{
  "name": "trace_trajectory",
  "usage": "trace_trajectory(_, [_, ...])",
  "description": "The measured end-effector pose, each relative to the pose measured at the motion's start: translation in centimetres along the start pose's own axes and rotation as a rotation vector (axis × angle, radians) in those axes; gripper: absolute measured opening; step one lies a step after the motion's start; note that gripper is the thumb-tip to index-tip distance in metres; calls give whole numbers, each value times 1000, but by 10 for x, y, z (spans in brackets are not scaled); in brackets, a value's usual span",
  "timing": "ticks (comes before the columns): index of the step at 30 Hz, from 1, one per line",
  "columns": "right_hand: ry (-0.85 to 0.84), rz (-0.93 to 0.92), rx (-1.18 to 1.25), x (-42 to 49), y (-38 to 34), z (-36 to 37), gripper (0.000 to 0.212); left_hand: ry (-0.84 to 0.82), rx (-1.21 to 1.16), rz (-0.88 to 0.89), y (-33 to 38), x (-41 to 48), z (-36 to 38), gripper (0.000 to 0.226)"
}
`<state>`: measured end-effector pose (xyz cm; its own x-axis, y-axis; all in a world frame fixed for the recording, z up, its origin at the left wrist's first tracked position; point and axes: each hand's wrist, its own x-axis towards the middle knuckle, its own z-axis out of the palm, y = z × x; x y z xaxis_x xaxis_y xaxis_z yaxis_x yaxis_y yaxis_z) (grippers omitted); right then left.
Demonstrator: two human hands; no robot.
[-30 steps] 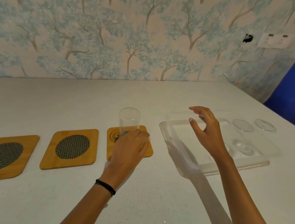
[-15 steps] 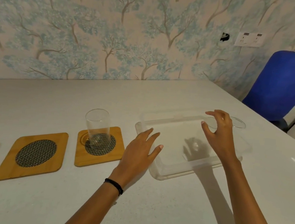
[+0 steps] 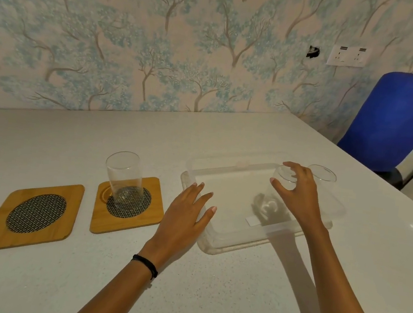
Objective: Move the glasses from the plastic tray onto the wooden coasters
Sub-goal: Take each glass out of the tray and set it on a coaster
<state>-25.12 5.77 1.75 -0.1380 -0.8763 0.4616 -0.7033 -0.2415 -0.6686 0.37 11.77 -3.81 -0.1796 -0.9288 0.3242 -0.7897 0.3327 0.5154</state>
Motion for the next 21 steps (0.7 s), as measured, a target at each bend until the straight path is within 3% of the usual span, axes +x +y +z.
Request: trace_trajectory(21, [35, -30, 70, -7, -25, -7, 47, -20, 19, 20, 4, -14, -12, 48])
